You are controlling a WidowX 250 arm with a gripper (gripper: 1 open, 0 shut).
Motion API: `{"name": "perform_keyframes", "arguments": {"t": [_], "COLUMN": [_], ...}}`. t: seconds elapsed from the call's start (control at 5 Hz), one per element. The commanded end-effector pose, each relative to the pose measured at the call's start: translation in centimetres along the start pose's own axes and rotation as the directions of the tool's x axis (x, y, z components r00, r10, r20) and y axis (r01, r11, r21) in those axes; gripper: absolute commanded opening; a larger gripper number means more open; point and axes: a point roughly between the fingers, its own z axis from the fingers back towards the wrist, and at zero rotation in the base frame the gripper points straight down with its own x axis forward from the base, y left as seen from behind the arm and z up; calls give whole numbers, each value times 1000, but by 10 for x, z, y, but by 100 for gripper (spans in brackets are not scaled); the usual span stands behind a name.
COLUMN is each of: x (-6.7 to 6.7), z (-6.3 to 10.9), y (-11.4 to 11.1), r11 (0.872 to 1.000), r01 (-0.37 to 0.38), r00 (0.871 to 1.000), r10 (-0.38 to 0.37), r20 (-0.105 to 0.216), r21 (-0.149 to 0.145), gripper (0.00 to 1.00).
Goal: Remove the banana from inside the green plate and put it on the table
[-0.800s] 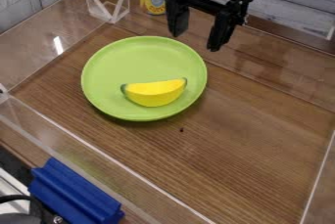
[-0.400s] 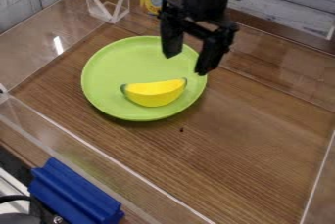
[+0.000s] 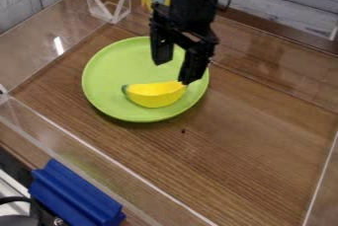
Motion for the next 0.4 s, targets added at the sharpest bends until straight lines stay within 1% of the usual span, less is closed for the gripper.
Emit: {"name": "perform_keyframes", "arguments": {"t": [0.0, 0.2], "x": [-2, -3], "z": [8, 1], "y": [8, 12], "r11": [1000, 1000], "r01": [5, 8], "r00": [999, 999], "r10": [-6, -9], "r20": [52, 53], "r21": [24, 27], "gripper": [100, 100]}}
